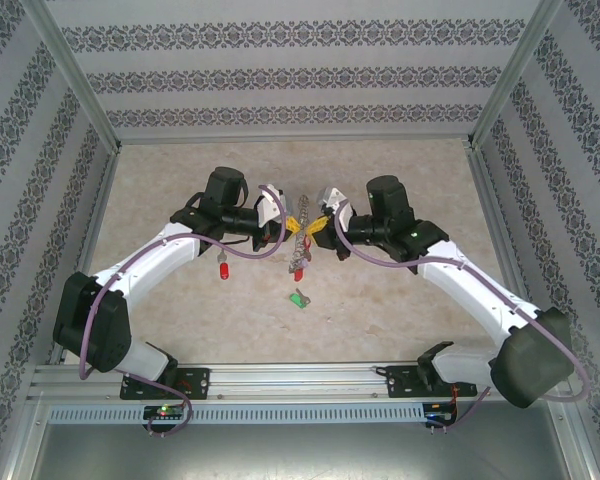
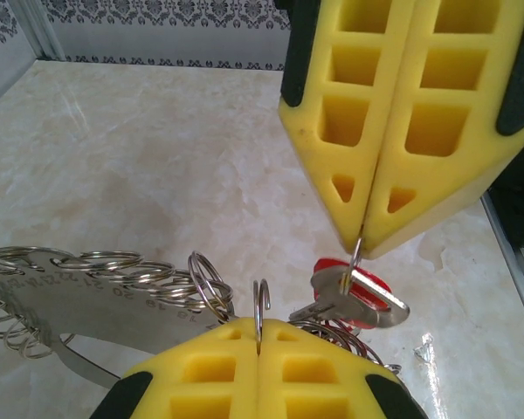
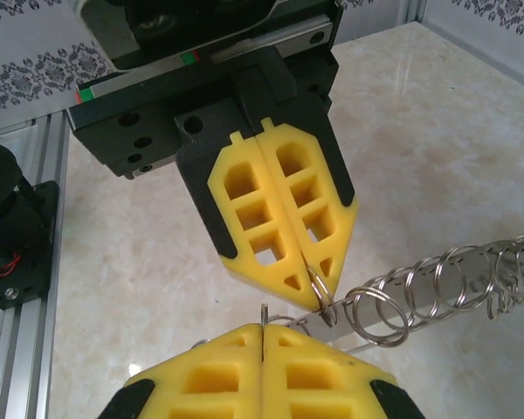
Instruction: Put the keys on the keyring
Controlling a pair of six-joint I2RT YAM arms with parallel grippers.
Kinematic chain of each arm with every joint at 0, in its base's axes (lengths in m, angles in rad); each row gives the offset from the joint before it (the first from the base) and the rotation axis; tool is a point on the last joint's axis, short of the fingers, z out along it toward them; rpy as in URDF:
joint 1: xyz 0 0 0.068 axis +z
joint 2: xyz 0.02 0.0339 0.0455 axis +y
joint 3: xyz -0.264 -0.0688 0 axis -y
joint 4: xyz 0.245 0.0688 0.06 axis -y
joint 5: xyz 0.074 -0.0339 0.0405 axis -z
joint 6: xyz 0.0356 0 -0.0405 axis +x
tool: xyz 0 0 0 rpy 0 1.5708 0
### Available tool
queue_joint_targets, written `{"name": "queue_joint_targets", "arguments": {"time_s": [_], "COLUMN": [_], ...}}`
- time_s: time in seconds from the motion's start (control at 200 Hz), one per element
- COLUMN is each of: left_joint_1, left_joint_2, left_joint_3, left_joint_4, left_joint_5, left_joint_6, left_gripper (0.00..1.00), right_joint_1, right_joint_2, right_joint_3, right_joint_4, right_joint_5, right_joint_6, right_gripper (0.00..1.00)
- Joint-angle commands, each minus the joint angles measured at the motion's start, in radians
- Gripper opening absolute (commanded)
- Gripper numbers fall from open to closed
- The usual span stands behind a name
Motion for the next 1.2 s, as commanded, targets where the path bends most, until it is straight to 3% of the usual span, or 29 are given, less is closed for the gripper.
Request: {"name": "queue_joint_targets", "arguments": {"time_s": [0.0, 0.485, 0.879, 1.194], "left_joint_1": [-0.002, -0.004, -0.005, -0.004], "left_joint_2": [0.001, 0.006, -0.005, -0.007], "left_joint_3": [0.040, 0.051, 0.039, 0.028], "left_joint_4": [0.000, -0.025, -0.004, 0.020], "left_joint_5": [0.050, 0.043, 0.033, 0.028], "left_joint_6": [0.005, 0.024, 0.025, 0.022], "left_gripper": [0.00, 0.00, 0.00, 0.00], "right_joint_1": [0.011, 0.026, 0.037, 0.008], "right_joint_2": [0.017, 0.025, 0.021, 0.008], "right_joint_3": [0.034, 0.038, 0.028, -0.002], "right_joint_4": [0.033, 0.074, 0.050, 0.052], "right_joint_5": [0.013, 0.052, 0.237, 0.267], "right_joint_6": [-0.027, -0.005, 0.021, 0.087], "right_gripper": [0.00, 0.00, 0.00, 0.00]}}
